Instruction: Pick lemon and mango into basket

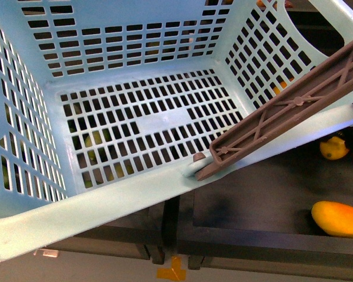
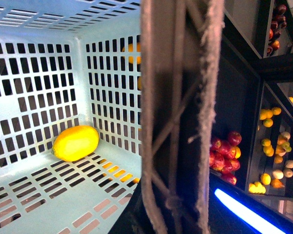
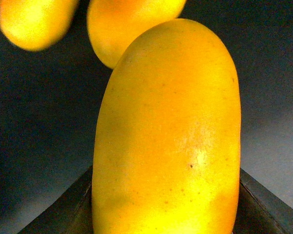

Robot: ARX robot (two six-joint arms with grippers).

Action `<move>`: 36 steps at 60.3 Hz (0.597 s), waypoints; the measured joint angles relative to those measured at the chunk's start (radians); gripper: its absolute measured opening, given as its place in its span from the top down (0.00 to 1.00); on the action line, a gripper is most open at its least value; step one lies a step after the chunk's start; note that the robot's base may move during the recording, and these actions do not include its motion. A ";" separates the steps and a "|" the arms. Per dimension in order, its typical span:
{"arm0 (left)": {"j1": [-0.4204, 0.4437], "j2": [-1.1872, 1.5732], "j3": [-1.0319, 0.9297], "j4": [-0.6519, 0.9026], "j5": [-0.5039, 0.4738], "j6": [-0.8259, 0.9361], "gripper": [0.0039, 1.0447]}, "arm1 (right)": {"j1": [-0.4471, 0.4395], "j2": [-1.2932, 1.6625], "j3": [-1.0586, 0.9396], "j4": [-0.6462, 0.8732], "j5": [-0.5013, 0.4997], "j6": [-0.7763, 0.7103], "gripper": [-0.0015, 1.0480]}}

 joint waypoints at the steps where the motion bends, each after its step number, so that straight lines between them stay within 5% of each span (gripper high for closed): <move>1: 0.000 0.000 0.000 0.000 0.000 0.000 0.95 | -0.003 -0.015 -0.012 0.006 -0.005 0.000 0.44; 20: 0.000 0.000 0.000 0.000 0.000 0.000 0.95 | -0.062 -0.464 -0.318 0.058 -0.109 -0.057 0.44; 36: 0.000 0.000 0.000 0.000 0.000 0.000 0.95 | -0.010 -0.855 -0.414 -0.008 -0.149 -0.098 0.44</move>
